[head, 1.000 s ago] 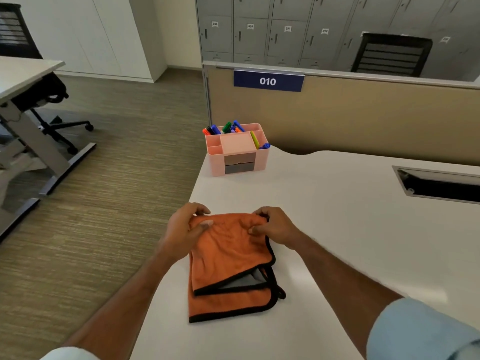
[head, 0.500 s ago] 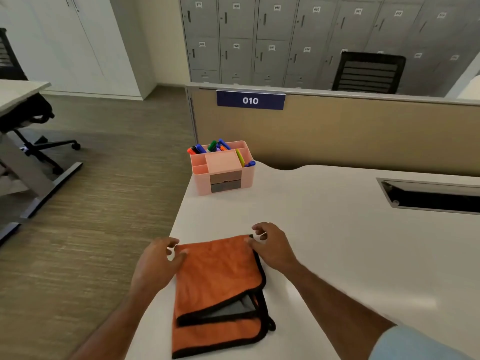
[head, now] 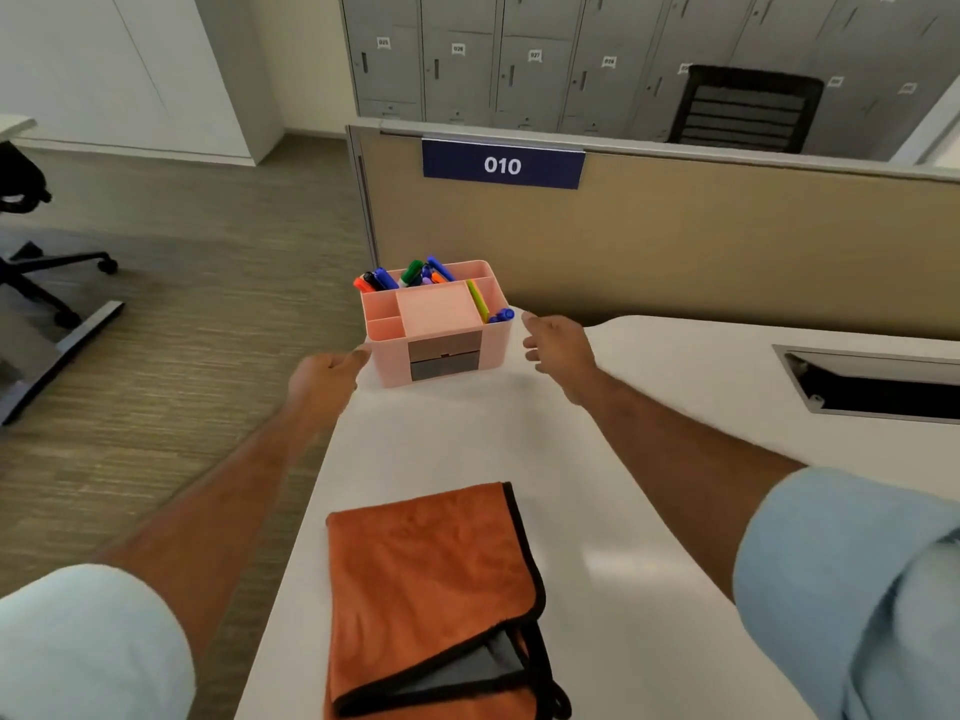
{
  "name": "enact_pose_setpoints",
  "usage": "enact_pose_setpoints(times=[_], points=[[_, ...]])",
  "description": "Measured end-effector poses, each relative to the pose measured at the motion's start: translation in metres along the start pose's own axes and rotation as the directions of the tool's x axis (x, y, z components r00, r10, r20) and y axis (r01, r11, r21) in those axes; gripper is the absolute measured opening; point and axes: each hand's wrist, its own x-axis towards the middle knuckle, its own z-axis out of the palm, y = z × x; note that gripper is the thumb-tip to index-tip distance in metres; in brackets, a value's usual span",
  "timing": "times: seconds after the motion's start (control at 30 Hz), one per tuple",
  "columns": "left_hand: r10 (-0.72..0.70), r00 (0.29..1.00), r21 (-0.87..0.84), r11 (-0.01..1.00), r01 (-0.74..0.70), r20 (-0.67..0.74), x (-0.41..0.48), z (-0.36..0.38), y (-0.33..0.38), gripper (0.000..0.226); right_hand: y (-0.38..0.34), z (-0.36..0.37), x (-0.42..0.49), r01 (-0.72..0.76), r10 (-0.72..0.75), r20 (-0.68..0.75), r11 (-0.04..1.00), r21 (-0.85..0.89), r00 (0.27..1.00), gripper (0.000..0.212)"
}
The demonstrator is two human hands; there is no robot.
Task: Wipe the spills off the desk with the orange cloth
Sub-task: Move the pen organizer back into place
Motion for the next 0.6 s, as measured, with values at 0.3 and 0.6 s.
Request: enact_pose_setpoints(times=[0.3, 0.6], points=[[-0.173, 0.984, -0.265, 0.948, 0.175, 0.03, 0.033, 0.038, 0.025, 0.018, -0.022, 0.022, 0.044, -0.183, 0.174, 0.25, 0.983, 0.016, 0.952, 0.026], [-0.192, 0.981, -0.198, 0.962, 0.189, 0.004, 0.035, 0.033, 0.037, 0.018, -0.025, 0.018, 0.052, -0.115, 0.103, 0.228, 0.993, 0.038, 0.968, 0.015]])
